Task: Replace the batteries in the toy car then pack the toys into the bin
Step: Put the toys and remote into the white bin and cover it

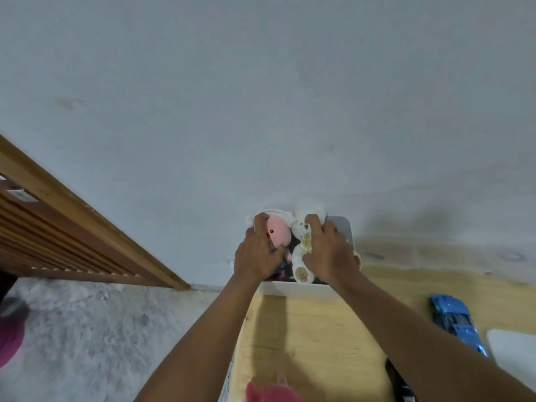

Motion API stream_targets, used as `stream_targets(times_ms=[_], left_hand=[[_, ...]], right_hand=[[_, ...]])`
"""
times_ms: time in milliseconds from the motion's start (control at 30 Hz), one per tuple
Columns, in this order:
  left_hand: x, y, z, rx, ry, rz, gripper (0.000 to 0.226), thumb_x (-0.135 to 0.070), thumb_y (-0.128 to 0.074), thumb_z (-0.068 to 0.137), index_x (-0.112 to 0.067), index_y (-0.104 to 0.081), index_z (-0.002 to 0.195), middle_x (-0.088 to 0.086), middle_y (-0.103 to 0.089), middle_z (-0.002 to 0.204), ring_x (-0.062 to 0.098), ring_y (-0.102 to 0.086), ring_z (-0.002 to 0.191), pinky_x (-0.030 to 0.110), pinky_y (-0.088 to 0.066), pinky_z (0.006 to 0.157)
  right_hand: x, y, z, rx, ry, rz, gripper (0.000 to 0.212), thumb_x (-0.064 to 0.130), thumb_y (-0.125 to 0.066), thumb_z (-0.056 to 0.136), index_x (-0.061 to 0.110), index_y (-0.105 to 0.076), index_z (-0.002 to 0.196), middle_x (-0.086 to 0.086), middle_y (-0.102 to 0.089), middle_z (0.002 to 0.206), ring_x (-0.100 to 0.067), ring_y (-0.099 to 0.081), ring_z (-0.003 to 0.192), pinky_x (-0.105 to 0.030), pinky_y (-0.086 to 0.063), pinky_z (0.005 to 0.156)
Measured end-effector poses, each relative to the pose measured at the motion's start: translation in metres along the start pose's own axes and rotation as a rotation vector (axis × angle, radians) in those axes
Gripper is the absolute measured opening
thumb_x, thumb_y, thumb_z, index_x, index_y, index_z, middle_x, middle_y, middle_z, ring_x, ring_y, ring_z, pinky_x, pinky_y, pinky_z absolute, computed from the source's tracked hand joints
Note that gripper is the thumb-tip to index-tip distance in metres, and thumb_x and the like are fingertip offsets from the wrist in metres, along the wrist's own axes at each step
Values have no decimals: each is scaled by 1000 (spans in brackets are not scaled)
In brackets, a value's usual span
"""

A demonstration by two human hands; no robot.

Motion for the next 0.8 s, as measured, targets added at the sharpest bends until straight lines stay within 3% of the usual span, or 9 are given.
stream_targets(times_ms=[167, 367, 467, 633, 800], left_hand=[[6, -19, 10, 118, 41, 49, 69, -31, -71, 78, -28, -26, 131, 13, -56, 121, 41, -61, 101, 39, -48, 74], [17, -47, 19, 234, 107, 61, 60, -23, -63, 89, -21, -27, 137, 22, -60, 118, 44, -61, 101, 40, -46, 73], [19, -53, 19, 315, 136, 68, 50, -28, -59, 94, -17, -31, 134, 24, -63, 116, 46, -62, 104, 45, -50, 80], [22, -48, 18, 320, 141, 82, 47, -32, -54, 97, -18, -33, 137, 20, -63, 119, 42, -62, 106, 44, -53, 85], [11, -32, 14, 326, 142, 98, 49, -37, -58, 97, -19, -37, 138, 17, -58, 129, 37, -61, 113, 43, -52, 93]], right_hand=[[-6, -22, -2, 73, -46, 20, 63, 8, -74, 73, 22, -37, 123, -15, -52, 114, -38, -61, 93, -39, -52, 62], [-13, -51, 6, 244, -127, -1, 54, 17, -68, 85, 24, -33, 124, -15, -51, 121, -39, -58, 108, -43, -52, 74], [-18, -64, 11, 314, -140, -16, 47, 16, -63, 87, 22, -37, 125, -16, -51, 123, -37, -52, 117, -40, -49, 81], [-21, -65, 20, 320, -95, -12, 44, 15, -61, 88, 21, -41, 126, -14, -59, 116, -34, -56, 107, -32, -37, 72], [-17, -35, 17, 252, -60, 61, 39, 27, -63, 91, 17, -52, 126, -7, -66, 115, -31, -64, 107, -33, -47, 82]])
Point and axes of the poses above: each hand's wrist, its own z-axis towards the middle knuckle, its own y-axis out of the back of the hand, x = y × z, the point moved 5 cm from there along z, towards the middle knuckle
